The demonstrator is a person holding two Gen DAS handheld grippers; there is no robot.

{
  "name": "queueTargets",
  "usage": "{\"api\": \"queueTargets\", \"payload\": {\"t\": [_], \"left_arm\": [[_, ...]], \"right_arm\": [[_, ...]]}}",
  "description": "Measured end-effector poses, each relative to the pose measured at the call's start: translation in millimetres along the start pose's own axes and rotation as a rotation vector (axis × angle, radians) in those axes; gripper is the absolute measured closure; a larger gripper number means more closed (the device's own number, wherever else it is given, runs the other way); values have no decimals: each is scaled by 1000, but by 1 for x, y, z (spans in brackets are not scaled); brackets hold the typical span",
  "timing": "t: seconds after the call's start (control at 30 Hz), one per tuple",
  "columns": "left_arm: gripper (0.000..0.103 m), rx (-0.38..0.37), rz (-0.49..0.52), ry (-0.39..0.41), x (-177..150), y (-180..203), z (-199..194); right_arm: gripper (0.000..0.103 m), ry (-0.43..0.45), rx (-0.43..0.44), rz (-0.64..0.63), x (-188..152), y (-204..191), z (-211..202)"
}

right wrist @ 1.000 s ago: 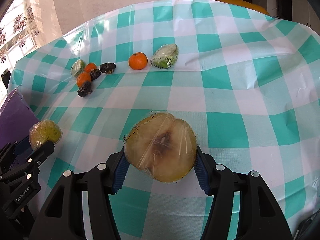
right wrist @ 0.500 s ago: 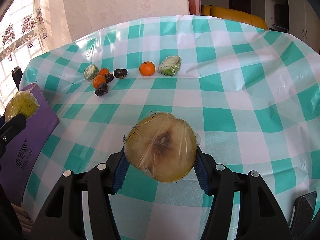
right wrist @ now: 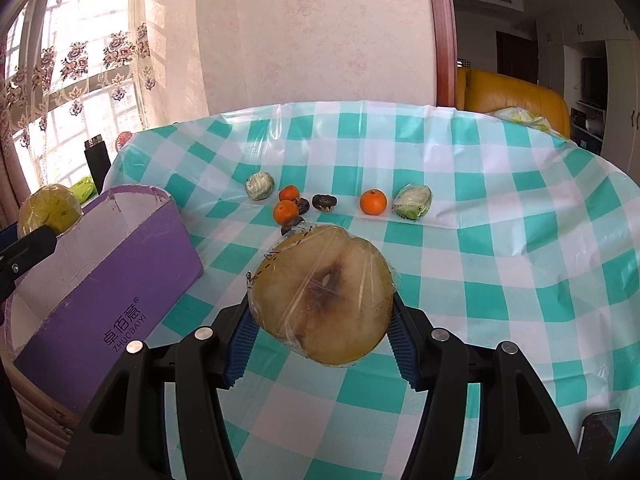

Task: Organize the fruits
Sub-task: 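Carry both wrapped fruits into the purple-rimmed box and open both tools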

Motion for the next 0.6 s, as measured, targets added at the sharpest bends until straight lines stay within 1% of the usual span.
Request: {"api": "queueTargets", "payload": {"t": [0.13, 0.27, 0.47, 0.53, 0.6], "left_arm": [[42, 44, -10, 2, -5, -25, -14], [42, 112, -20, 17, -11, -52, -30], [42, 203, -62, 39, -15, -94, -44], [42, 235, -65, 37, -17, -105, -46], [42, 249, -82, 19, -21, -117, -44]], "right_arm": [[45, 24, 24, -45, 6, -28, -8], [45, 48, 45, -108, 13, -59, -12], [45, 105, 80, -187, 29, -108, -22], [45, 116, 98, -213, 35, -123, -23], [45, 120, 119, -243, 41, -140, -24]]}}
Point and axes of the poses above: each gripper's, at about its wrist camera, not at the fingertips, and z roughly the way its jaws point, y to its right, x to its top, the point moved 1 cm from there along z, roughly the way its jaws point, and after that the axes turned 8 degrees about -x, right-handed, at the moved point
